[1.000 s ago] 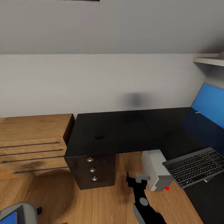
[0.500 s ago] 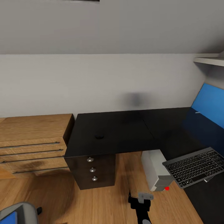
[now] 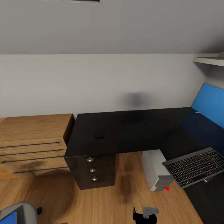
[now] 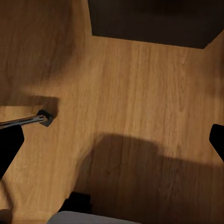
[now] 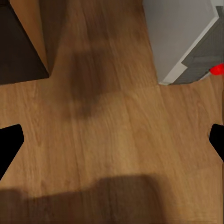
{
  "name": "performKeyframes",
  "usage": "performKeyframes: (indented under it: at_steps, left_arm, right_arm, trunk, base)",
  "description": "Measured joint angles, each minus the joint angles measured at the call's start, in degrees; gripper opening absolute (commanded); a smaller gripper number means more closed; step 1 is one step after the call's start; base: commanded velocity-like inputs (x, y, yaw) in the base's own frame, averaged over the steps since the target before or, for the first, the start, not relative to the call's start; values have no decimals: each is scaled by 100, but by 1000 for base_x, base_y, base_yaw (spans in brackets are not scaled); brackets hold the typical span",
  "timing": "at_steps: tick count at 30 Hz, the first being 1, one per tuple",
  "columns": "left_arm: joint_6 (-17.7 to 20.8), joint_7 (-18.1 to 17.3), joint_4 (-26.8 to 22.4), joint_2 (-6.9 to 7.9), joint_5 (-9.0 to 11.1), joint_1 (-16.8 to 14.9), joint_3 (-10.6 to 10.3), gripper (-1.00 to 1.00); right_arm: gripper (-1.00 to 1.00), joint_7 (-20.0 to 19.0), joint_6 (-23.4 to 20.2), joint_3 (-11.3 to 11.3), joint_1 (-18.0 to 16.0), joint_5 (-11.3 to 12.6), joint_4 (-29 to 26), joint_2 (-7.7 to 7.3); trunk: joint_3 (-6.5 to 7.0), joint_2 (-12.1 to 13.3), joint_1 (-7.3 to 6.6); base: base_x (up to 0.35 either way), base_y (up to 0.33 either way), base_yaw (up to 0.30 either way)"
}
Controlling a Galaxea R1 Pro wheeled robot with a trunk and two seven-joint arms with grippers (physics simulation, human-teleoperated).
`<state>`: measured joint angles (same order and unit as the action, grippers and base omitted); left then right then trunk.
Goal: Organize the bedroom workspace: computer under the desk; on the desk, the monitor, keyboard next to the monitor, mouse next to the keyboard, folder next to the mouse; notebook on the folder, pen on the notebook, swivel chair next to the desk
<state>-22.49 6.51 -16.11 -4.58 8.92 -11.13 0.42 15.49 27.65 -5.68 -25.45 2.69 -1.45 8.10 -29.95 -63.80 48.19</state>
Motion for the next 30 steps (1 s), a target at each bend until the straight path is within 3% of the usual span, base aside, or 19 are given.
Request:
performKeyframes:
  at_steps: [11,21,30]
  left_arm:
    - [-31,-14,-3,4,30,0,19,100]
    - [-136,-51,-8,123,38,0,30,100]
    - [-255,-63,-9,142,34,0,18,100]
  right_arm:
    - [100,2,-26,0,1,2,234,-35]
    - [100,-2,-34,0,2,-4,248,-46]
    - [100,-2,-31,-4,2,-5,248,-48]
  trunk:
    - [0,0,0]
    - [0,0,0]
    - [0,0,0]
  base:
    - [0,0,0]
    - [0,0,0]
    - [0,0,0]
